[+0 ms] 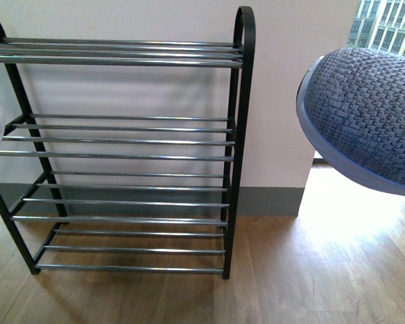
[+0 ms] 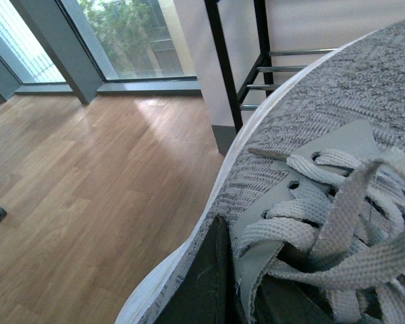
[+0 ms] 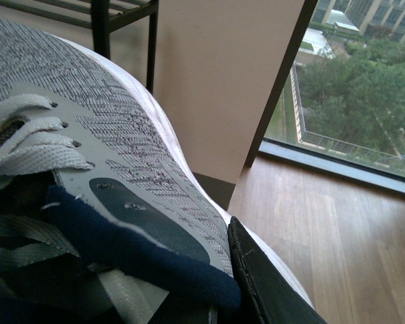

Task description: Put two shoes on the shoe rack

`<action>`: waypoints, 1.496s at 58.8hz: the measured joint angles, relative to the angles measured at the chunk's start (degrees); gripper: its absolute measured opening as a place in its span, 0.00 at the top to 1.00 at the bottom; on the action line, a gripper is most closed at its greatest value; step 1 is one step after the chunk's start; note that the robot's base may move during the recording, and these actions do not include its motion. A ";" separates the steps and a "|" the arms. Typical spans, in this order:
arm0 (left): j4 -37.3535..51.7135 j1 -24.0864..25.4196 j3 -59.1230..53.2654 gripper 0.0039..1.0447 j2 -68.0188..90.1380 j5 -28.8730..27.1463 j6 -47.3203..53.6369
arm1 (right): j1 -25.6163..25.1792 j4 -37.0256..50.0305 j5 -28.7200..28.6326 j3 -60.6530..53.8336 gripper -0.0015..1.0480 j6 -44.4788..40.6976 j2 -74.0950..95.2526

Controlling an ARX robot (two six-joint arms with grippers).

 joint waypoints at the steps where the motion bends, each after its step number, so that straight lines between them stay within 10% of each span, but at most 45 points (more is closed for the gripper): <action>1: 0.00 0.00 0.00 0.99 0.00 0.00 -0.02 | 0.00 0.00 0.09 0.00 0.99 0.00 0.00; 88: 0.00 0.11 -0.11 0.99 -0.02 -0.09 -0.02 | 0.00 -0.11 -0.15 -0.02 0.99 0.02 0.00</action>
